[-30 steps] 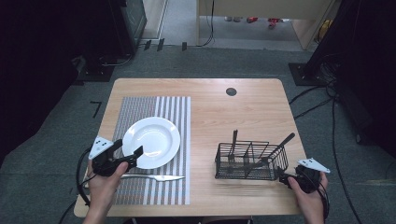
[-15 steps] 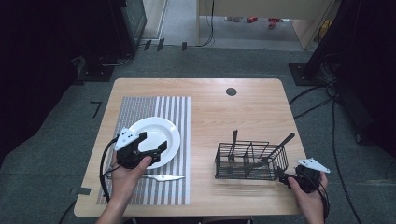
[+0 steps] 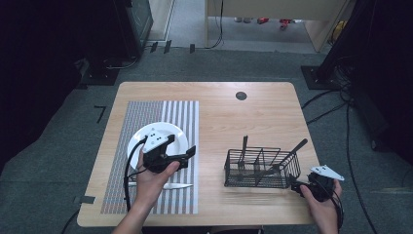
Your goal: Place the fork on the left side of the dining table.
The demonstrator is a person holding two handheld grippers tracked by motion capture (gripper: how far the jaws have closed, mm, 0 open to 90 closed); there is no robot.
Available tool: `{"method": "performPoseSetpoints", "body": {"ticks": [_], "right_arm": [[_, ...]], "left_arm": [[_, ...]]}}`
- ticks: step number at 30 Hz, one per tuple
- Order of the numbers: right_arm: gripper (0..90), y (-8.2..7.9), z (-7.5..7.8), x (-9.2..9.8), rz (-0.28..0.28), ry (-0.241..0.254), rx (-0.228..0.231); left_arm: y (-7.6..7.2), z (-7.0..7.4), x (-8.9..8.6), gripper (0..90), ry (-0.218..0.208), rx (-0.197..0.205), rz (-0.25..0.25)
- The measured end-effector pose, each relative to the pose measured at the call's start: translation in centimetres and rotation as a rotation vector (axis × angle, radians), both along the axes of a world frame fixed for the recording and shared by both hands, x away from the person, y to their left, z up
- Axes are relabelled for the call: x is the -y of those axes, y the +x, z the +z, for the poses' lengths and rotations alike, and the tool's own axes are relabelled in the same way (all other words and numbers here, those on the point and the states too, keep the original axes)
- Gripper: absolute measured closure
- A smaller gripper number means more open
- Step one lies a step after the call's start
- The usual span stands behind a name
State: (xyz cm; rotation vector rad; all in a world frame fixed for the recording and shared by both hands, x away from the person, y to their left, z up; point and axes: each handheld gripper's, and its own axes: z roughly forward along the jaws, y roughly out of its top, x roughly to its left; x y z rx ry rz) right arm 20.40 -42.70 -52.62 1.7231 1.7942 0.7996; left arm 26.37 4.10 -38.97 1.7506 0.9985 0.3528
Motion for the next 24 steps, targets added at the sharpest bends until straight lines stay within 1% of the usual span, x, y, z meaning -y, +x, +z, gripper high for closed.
{"method": "performPoseSetpoints", "body": {"ticks": [1, 2, 3, 4, 5, 6, 7, 8, 11, 13, 14, 15, 16, 20, 22, 24], "right_arm": [[7.3, 0.0, 0.0, 0.0, 0.000, 0.000, 0.000], [7.3, 0.0, 0.0, 0.0, 0.000, 0.001, -0.001], [7.3, 0.0, 0.0, 0.0, 0.000, 0.001, -0.001], [7.3, 0.0, 0.0, 0.0, -0.001, 0.001, -0.001], [7.3, 0.0, 0.0, 0.0, -0.001, 0.001, -0.001], [7.3, 0.0, 0.0, 0.0, 0.000, 0.000, 0.000], [7.3, 0.0, 0.0, 0.0, 0.000, 0.000, 0.000], [7.3, 0.0, 0.0, 0.0, 0.000, 0.000, 0.000], [7.3, 0.0, 0.0, 0.0, 0.001, -0.001, -0.001], [7.3, 0.0, 0.0, 0.0, 0.000, 0.001, -0.001], [7.3, 0.0, 0.0, 0.0, 0.000, 0.001, -0.001], [7.3, 0.0, 0.0, 0.0, 0.000, 0.001, -0.001], [7.3, 0.0, 0.0, 0.0, 0.000, 0.001, -0.001], [7.3, 0.0, 0.0, 0.0, 0.000, 0.000, 0.000], [7.3, 0.0, 0.0, 0.0, 0.000, -0.001, 0.001], [7.3, 0.0, 0.0, 0.0, 0.000, 0.000, 0.001]], "left_arm": [[0.0, 0.0, 0.0, 15.0, 0.000, 0.000, 0.000], [0.1, 0.0, 0.6, 15.0, -0.004, -0.001, -0.010], [0.1, 0.0, 0.6, 15.0, -0.004, -0.001, -0.010], [0.0, 0.0, 1.3, 15.0, -0.010, -0.002, -0.020], [0.0, 0.0, 1.3, 15.0, -0.010, -0.002, -0.020], [0.0, 0.1, 1.8, 15.0, -0.012, 0.000, -0.032], [0.0, 0.1, 1.8, 15.0, -0.012, 0.000, -0.032], [0.1, 0.2, 2.4, 15.0, -0.011, -0.001, -0.040], [0.1, 0.3, 2.8, 15.0, -0.013, -0.002, -0.047], [0.2, 0.5, 3.3, 15.0, -0.013, 0.001, -0.058], [0.2, 0.6, 3.9, 15.1, -0.011, 0.008, -0.068], [0.2, 0.6, 3.9, 15.0, -0.011, 0.008, -0.068], [0.2, 0.8, 4.5, 15.1, -0.003, 0.011, -0.080], [0.1, 0.8, 5.2, 15.1, 0.001, 0.015, -0.093], [0.0, 0.9, 6.1, 15.5, -0.002, 0.017, -0.112], [0.0, 1.0, 6.5, 15.5, -0.006, 0.020, -0.121]]}}
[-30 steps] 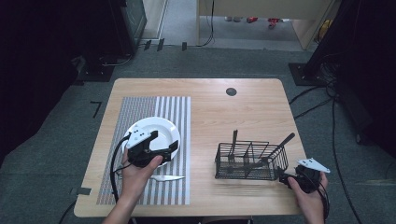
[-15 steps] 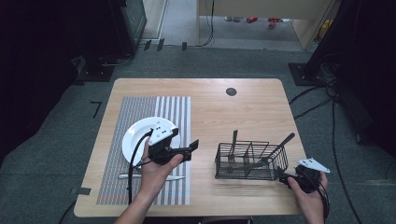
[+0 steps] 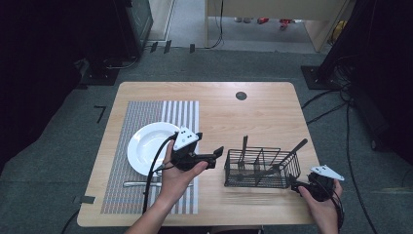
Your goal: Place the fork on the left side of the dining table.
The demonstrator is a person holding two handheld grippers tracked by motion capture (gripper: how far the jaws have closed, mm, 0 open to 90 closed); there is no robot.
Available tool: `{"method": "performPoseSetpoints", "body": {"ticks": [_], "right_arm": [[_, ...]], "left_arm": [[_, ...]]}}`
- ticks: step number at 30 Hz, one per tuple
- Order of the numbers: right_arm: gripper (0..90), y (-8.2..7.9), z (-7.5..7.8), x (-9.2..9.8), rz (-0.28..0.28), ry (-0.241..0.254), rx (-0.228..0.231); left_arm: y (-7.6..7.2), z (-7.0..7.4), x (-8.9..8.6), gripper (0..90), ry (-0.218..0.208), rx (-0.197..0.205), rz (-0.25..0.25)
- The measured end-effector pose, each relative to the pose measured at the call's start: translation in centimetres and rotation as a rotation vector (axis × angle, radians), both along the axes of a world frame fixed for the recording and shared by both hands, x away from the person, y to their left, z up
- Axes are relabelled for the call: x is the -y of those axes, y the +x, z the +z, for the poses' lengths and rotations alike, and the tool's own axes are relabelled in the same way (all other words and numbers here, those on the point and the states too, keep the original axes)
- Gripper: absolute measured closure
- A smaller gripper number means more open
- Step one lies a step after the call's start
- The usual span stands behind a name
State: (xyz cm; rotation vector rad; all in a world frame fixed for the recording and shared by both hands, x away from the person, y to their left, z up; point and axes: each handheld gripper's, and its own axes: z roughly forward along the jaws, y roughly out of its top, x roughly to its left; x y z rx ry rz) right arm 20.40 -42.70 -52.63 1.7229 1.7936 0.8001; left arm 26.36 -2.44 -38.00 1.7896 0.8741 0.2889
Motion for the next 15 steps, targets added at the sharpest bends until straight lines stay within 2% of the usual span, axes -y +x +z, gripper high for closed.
{"method": "performPoseSetpoints", "body": {"ticks": [5, 7, 15], "right_arm": [[7.3, 0.0, 0.0, 0.0, 0.000, 0.000, 0.001], [7.3, 0.0, 0.0, 0.0, -0.001, 0.002, -0.001], [7.3, 0.0, 0.0, 0.0, 0.000, 0.001, 0.000]], "left_arm": [[0.0, 0.0, 1.3, 16.3, 0.003, 0.008, -0.023], [-0.1, -0.1, 2.1, 25.0, 0.010, 0.018, -0.036], [0.6, -0.6, 3.4, 35.6, -0.024, 0.007, -0.044]]}}
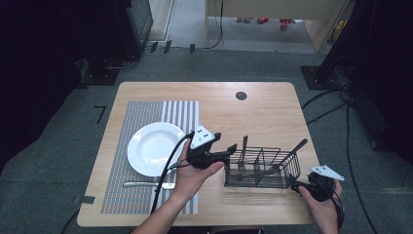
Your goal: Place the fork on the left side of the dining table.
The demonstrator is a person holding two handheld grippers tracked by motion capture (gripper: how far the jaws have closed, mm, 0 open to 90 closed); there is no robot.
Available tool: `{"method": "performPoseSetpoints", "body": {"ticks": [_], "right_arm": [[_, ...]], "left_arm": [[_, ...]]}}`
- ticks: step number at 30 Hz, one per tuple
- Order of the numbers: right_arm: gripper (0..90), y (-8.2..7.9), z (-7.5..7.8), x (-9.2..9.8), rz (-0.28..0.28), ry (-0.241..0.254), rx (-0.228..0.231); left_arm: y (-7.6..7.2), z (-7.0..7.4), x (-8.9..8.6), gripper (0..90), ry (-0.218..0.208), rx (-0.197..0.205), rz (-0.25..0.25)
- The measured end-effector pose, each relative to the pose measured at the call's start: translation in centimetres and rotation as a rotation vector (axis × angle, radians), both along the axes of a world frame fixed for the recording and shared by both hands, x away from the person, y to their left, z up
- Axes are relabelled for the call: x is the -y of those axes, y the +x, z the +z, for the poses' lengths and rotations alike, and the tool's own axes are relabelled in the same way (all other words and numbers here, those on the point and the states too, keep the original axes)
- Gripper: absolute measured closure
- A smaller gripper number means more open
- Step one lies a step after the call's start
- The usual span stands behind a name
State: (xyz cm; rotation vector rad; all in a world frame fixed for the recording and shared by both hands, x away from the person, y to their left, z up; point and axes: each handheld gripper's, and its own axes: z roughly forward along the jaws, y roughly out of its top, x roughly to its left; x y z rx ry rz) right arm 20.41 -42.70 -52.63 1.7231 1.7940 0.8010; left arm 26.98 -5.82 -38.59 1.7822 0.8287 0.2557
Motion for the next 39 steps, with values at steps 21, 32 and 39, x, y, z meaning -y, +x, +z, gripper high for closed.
{"method": "performPoseSetpoints", "body": {"ticks": [21, 32, 39], "right_arm": [[7.4, 0.0, 0.0, 0.0, 0.002, 0.001, -0.001], [7.5, 0.0, 0.0, 0.0, 0.003, 0.000, 0.000], [7.6, 0.0, 0.0, 0.0, 0.004, 0.000, 0.001]], "left_arm": [[0.9, 0.5, 3.6, 72.2, -0.026, -0.012, -0.115], [1.6, 0.9, 2.7, 89.0, -0.069, -0.006, -0.174], [1.5, 2.6, 0.8, 89.2, -0.104, 0.049, -0.143]]}}
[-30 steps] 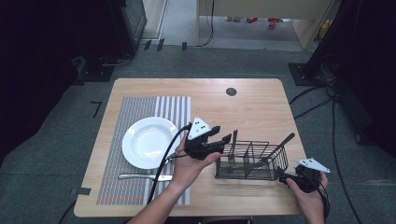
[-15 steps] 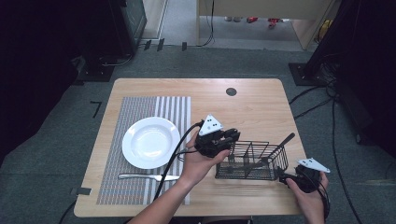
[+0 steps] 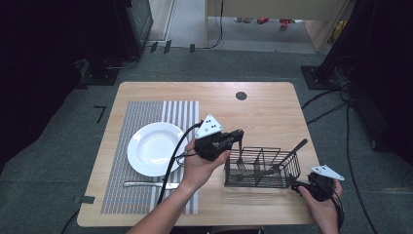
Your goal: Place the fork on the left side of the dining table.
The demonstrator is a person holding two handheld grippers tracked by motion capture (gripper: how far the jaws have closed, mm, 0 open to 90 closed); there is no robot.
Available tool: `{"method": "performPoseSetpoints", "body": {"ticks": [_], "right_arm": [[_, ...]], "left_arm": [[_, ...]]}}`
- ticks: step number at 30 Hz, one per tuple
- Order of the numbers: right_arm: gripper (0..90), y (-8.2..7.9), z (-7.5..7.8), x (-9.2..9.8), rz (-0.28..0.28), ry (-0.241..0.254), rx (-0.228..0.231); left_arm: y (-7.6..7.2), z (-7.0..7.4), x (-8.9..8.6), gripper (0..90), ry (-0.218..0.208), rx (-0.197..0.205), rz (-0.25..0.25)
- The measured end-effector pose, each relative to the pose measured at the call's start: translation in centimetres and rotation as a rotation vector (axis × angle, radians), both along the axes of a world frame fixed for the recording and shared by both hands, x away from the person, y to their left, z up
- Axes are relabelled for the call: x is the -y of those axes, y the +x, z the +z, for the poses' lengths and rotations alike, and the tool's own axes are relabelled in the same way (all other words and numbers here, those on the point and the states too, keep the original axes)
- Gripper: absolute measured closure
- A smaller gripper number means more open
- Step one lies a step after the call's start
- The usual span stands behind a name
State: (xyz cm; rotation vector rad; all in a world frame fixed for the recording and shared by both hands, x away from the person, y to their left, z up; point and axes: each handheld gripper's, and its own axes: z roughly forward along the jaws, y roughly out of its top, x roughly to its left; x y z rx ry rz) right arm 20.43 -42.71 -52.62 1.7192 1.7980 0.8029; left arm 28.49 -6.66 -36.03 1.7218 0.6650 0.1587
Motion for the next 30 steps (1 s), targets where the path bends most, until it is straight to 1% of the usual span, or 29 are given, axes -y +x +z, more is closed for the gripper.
{"method": "performPoseSetpoints", "body": {"ticks": [1, 2, 3, 4, 5, 9, 10, 11, 12, 13, 14, 15, 17, 18, 19, 21, 22, 23, 24, 25, 27, 28, 29, 30], "right_arm": [[7.6, 0.0, 0.0, 0.0, 0.000, 0.000, 0.000], [7.6, 0.0, 0.0, 0.0, -0.001, 0.001, 0.000], [7.6, 0.0, 0.0, 0.0, -0.001, 0.001, 0.000], [7.6, 0.0, 0.0, 0.0, -0.001, 0.001, 0.000], [7.6, 0.0, 0.0, 0.0, -0.001, 0.001, 0.000], [7.6, 0.0, 0.0, 0.0, 0.000, 0.000, 0.000], [7.6, 0.0, 0.0, 0.0, 0.000, 0.000, 0.000], [7.6, 0.0, 0.0, 0.0, 0.000, 0.000, 0.000], [7.7, 0.0, 0.0, 0.0, -0.001, 0.001, 0.000], [7.7, 0.0, 0.0, 0.0, -0.001, 0.001, 0.000], [7.6, 0.0, 0.0, 0.0, 0.000, 0.000, 0.000], [7.6, 0.0, 0.0, 0.0, 0.000, 0.000, 0.000], [7.6, 0.0, 0.0, 0.0, 0.000, 0.000, 0.000], [7.6, 0.0, 0.0, 0.0, 0.000, 0.000, 0.000], [7.6, 0.0, 0.0, 0.0, 0.000, 0.000, 0.000], [7.6, 0.0, 0.0, 0.0, 0.000, 0.000, 0.000], [7.6, 0.0, 0.0, 0.0, 0.000, 0.000, 0.000], [7.6, 0.0, 0.0, 0.0, -0.001, 0.001, -0.001], [7.7, 0.0, 0.0, 0.0, 0.000, 0.000, 0.000], [7.7, 0.0, 0.0, 0.0, 0.000, 0.000, 0.000], [7.6, 0.0, 0.0, 0.0, 0.000, 0.000, 0.000], [7.7, 0.0, 0.0, 0.0, 0.000, 0.000, 0.000], [7.7, 0.0, 0.0, 0.0, 0.000, 0.000, 0.000], [7.6, 0.0, 0.0, 0.0, 0.000, 0.000, 0.000]], "left_arm": [[0.0, 0.0, 0.0, 89.2, 0.000, 0.000, 0.000], [0.1, 0.5, -0.7, 89.1, -0.013, 0.010, 0.010], [0.1, 0.5, -0.7, 89.1, -0.013, 0.010, 0.010], [0.1, 1.0, -1.4, 89.2, -0.040, 0.015, 0.013], [0.1, 1.0, -1.4, 89.1, -0.040, 0.015, 0.013], [0.1, 2.0, -2.5, 89.1, -0.100, 0.018, 0.032], [0.1, 2.4, -3.0, 89.1, -0.132, 0.028, 0.041], [0.1, 2.4, -3.0, 89.2, -0.132, 0.028, 0.041], [0.2, 2.8, -3.6, 89.2, -0.154, 0.047, 0.052], [0.2, 2.8, -3.6, 89.2, -0.154, 0.047, 0.052], [0.3, 3.2, -4.2, 89.2, -0.186, 0.062, 0.069], [0.3, 3.2, -4.2, 89.2, -0.186, 0.062, 0.069], [0.5, 3.6, -4.9, 89.2, -0.232, 0.066, 0.080], [0.7, 3.9, -5.5, 89.2, -0.262, 0.057, 0.089], [0.7, 3.9, -5.5, 89.1, -0.262, 0.057, 0.089], [1.0, 4.3, -6.3, 89.1, -0.284, 0.055, 0.111], [1.0, 4.3, -6.3, 89.1, -0.284, 0.055, 0.111], [1.1, 4.4, -6.6, 89.1, -0.291, 0.057, 0.125], [1.3, 4.5, -7.2, 89.1, -0.300, 0.069, 0.143], [1.3, 4.5, -7.2, 89.1, -0.300, 0.069, 0.143], [1.6, 4.5, -7.8, 89.1, -0.314, 0.058, 0.145], [1.9, 4.4, -8.5, 89.1, -0.321, 0.046, 0.166], [1.9, 4.4, -8.5, 89.1, -0.321, 0.046, 0.166], [2.1, 4.4, -8.8, 89.1, -0.323, 0.039, 0.178]]}}
